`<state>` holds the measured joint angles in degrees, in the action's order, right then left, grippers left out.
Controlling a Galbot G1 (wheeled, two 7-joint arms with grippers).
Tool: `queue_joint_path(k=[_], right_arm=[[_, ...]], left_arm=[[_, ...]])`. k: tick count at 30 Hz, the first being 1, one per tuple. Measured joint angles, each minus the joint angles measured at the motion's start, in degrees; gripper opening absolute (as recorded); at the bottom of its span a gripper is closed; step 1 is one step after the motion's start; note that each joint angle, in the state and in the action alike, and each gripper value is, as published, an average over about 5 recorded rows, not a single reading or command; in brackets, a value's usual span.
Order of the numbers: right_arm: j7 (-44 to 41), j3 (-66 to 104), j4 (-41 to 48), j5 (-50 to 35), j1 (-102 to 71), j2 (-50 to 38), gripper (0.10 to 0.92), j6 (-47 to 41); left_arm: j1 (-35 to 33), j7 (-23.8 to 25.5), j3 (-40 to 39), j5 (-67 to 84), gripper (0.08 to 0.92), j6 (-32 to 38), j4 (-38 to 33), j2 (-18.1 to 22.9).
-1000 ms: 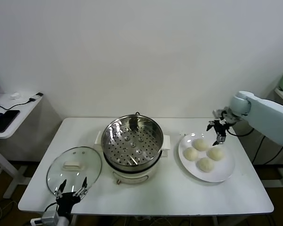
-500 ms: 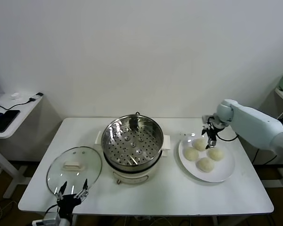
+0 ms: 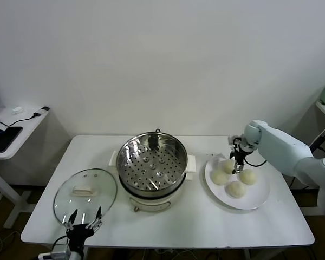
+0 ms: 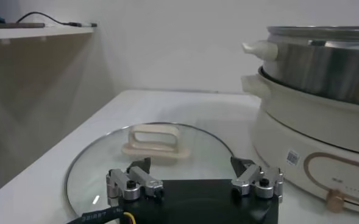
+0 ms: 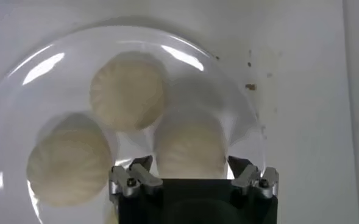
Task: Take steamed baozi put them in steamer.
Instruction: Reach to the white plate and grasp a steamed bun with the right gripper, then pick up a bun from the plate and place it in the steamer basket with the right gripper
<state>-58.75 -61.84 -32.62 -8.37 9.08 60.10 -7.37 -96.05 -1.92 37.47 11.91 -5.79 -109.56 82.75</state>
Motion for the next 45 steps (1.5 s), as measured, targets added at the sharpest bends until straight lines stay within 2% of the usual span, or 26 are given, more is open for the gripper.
queue_joint_path(k=[5, 12, 21, 30, 37, 45], right_arm=[[-0.35, 0.02, -0.19, -0.52, 0.19, -0.15, 0.631, -0.48], [-1.36, -3.5, -5.15, -3.66, 4.07, -2.6, 0.619, -0.9], [-2.68, -14.65, -18.04, -12.53, 20.5, -3.83, 0.619, 1.31], [-3.58, -21.4, -31.62, -18.27, 34.27, 2.72, 0.619, 9.45], [-3.77, -23.91, -34.93, -15.04, 37.18, 10.93, 0.619, 20.08], [-3.19, -23.24, -29.12, -5.93, 33.56, 18.51, 0.621, 32.31]], left_arm=[[0.06, -0.04, 0.17, -0.07, 0.823, -0.02, -0.02, 0.0], [-0.47, -0.05, 0.05, -0.31, 0.823, 0.01, -0.77, 0.0], [-1.16, -0.02, -0.74, -0.71, 0.823, -0.14, -2.41, 0.12], [-1.33, -0.01, -0.99, -0.92, 0.823, -0.19, -3.37, -0.2], [-1.18, -0.02, -0.6, -0.82, 0.823, -0.33, -3.91, -0.13], [-1.4, -0.16, -0.32, -0.83, 0.823, 0.02, -4.01, 0.04]])
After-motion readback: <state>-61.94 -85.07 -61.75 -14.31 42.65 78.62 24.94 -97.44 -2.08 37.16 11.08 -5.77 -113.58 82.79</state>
